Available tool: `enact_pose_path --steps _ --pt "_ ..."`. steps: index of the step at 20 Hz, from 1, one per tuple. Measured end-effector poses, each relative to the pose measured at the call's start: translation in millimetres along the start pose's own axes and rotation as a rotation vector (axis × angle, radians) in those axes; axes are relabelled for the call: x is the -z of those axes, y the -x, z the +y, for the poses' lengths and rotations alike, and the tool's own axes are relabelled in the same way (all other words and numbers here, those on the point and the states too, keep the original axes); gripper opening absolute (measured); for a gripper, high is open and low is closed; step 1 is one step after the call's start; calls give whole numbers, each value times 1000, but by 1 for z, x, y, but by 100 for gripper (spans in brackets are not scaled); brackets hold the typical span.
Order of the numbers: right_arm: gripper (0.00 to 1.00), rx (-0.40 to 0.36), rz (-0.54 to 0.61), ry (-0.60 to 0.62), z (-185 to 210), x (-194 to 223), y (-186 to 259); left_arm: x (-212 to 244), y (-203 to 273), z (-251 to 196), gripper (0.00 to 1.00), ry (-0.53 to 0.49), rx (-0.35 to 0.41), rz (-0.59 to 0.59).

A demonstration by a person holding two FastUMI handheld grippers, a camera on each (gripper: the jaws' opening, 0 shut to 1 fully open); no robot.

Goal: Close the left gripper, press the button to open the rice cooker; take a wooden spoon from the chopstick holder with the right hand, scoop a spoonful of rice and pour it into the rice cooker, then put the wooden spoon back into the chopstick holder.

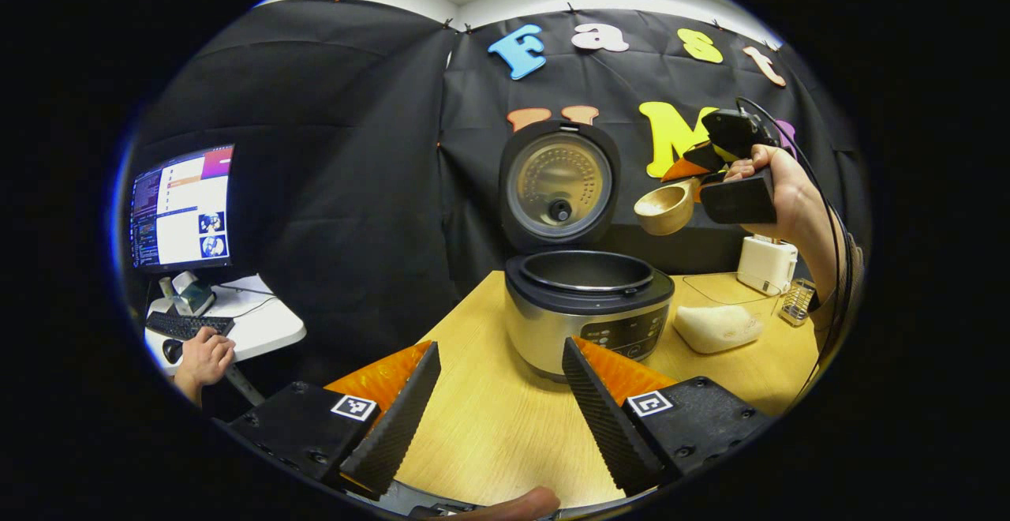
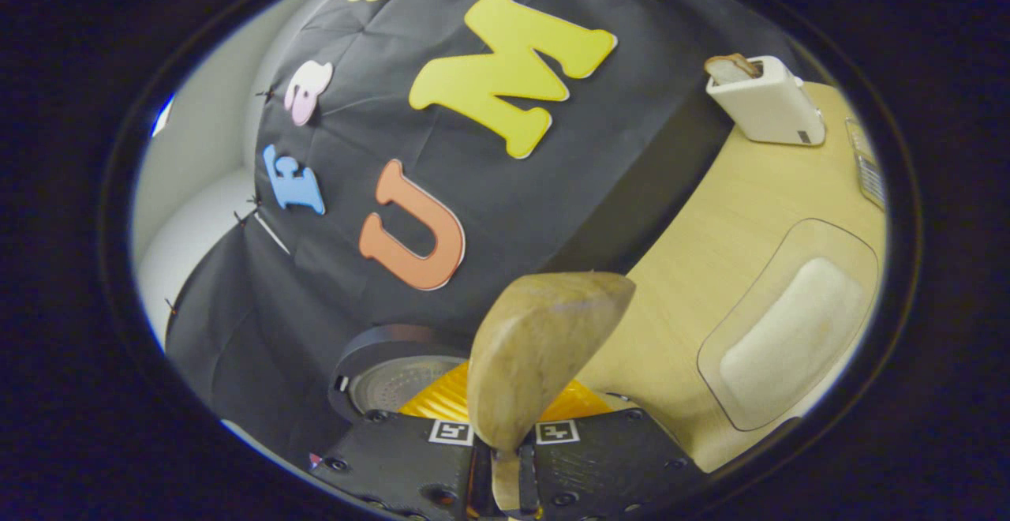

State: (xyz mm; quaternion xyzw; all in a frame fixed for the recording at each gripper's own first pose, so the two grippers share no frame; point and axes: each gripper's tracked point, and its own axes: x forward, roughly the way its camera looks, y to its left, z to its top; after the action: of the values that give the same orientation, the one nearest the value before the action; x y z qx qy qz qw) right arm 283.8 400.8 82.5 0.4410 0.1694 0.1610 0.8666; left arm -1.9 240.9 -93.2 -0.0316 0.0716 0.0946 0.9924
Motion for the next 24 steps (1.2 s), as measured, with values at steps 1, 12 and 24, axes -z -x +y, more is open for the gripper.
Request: enact_pose_path --steps 1,12,24 --pt "13 8 1 45 6 7 -5 2 1 4 99 7 -6 4" --pt "13 70 -27 569 27 50 -46 11 0 13 99 28 -14 13" --pt "13 42 -124 1075 49 70 -43 16 1 6 99 32 -5 26"
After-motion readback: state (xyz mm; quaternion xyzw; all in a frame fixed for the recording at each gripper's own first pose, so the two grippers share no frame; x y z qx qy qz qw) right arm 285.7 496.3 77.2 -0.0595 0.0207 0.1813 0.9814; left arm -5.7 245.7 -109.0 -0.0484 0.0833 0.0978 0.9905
